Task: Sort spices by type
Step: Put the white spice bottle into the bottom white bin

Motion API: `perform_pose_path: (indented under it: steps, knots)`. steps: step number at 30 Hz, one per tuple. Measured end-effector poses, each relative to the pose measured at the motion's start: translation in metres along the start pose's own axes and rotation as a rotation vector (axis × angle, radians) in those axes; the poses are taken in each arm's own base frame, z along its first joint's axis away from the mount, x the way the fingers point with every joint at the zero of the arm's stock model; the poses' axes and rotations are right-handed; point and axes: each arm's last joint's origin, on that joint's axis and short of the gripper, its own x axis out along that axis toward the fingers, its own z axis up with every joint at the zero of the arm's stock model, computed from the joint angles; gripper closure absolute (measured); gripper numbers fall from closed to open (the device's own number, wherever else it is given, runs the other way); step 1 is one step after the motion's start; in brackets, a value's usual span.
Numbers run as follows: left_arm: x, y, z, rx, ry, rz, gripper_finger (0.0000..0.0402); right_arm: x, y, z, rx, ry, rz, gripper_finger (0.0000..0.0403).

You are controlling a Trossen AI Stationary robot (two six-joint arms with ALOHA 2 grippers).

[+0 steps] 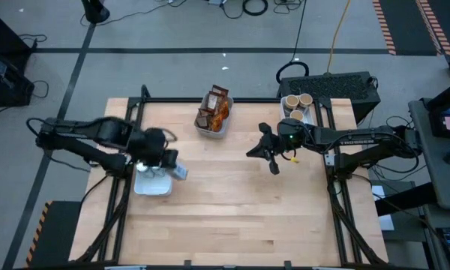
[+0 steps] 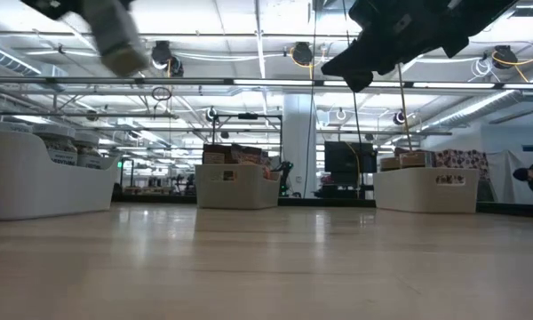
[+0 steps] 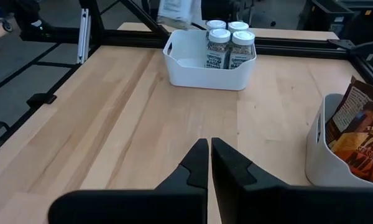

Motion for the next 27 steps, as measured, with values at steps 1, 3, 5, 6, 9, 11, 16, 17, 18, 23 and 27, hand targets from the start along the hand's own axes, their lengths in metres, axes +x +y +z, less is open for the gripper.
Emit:
perform_pose_path:
  steps: [1,3,5,6,9,11,16,17,18,23,27]
  knots:
    - [0.000,0.002,-0.006,-0.014,0.005,0.025,0.0193,0.000,0.000,0.000,0.000,0.000,0.000,0.0403]
    - [0.002,0.006,-0.016,-0.046,0.015,0.099,0.0193,0.000,0.000,0.000,-0.009,0.004,0.000,0.0403]
    - [0.003,0.012,-0.023,-0.066,0.014,0.181,0.0193,0.001,0.000,-0.001,-0.014,0.010,0.001,0.0403]
    - [0.004,0.015,-0.025,-0.077,0.013,0.221,0.0193,0.001,0.000,-0.001,-0.016,0.010,0.001,0.0403]
    - [0.004,0.021,-0.029,-0.091,0.009,0.318,0.0193,0.004,-0.001,-0.003,-0.028,0.018,0.002,0.0403]
    - [0.007,0.023,-0.030,-0.101,0.008,0.347,0.0193,0.006,-0.001,-0.006,-0.028,0.037,0.005,0.0403]
    - [0.022,0.031,-0.031,-0.109,0.021,0.420,0.0193,0.014,-0.003,-0.012,-0.014,0.065,0.011,0.0403]
    - [0.025,0.033,-0.032,-0.108,0.024,0.438,0.0193,0.015,-0.004,-0.013,-0.008,0.068,0.012,0.0403]
    - [0.029,0.035,-0.032,-0.107,0.023,0.452,0.0193,0.016,-0.004,-0.013,0.000,0.068,0.012,0.0403]
    - [0.040,0.044,-0.032,-0.104,0.020,0.504,0.0193,0.016,-0.004,-0.012,0.004,0.060,0.009,0.0403]
    - [0.051,0.053,-0.032,-0.102,0.016,0.545,0.0193,0.015,-0.007,-0.011,0.006,0.048,-0.003,0.0403]
